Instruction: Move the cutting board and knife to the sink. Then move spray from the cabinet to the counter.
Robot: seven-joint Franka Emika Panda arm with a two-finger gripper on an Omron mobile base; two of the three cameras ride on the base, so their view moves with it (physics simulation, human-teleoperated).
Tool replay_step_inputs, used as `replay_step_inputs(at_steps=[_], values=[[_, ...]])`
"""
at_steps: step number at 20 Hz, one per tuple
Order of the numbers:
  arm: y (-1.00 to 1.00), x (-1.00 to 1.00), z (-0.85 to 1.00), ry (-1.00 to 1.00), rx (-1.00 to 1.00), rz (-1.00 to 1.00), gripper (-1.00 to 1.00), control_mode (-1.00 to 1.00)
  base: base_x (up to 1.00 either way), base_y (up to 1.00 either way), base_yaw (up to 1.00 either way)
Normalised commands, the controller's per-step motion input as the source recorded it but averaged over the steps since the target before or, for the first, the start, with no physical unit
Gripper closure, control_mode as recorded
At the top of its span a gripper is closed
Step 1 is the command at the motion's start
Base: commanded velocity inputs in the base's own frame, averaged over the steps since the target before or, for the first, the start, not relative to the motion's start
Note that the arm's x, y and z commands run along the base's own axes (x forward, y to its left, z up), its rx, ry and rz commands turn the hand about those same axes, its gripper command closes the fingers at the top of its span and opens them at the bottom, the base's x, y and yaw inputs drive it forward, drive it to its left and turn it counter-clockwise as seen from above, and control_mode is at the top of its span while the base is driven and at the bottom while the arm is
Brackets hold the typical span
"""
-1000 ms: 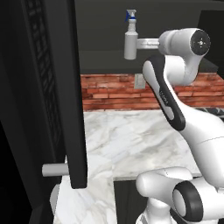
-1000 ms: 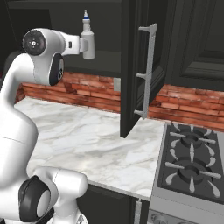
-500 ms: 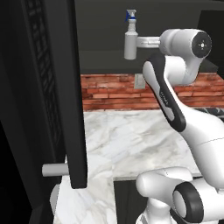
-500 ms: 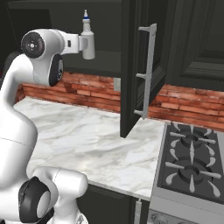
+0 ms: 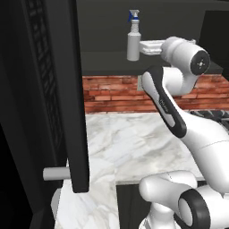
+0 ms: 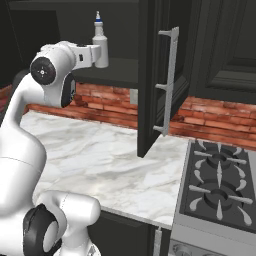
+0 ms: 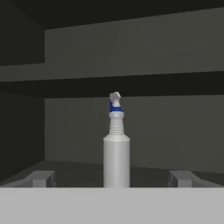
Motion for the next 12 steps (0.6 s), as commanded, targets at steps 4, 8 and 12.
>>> replay_step_inputs(at_steps=[4,8,12], values=[[0.00,0.14,0.00,0.01,0.00,0.00,-1.00,-1.00,0.00,0.00,0.00],[0.00,0.10,0.00,0.03,0.00,0.00,-1.00,-1.00,0.00,0.00,0.00],[0.00,0.05,0.01,0.05,0.00,0.00,-1.00,-1.00,0.00,0.00,0.00]])
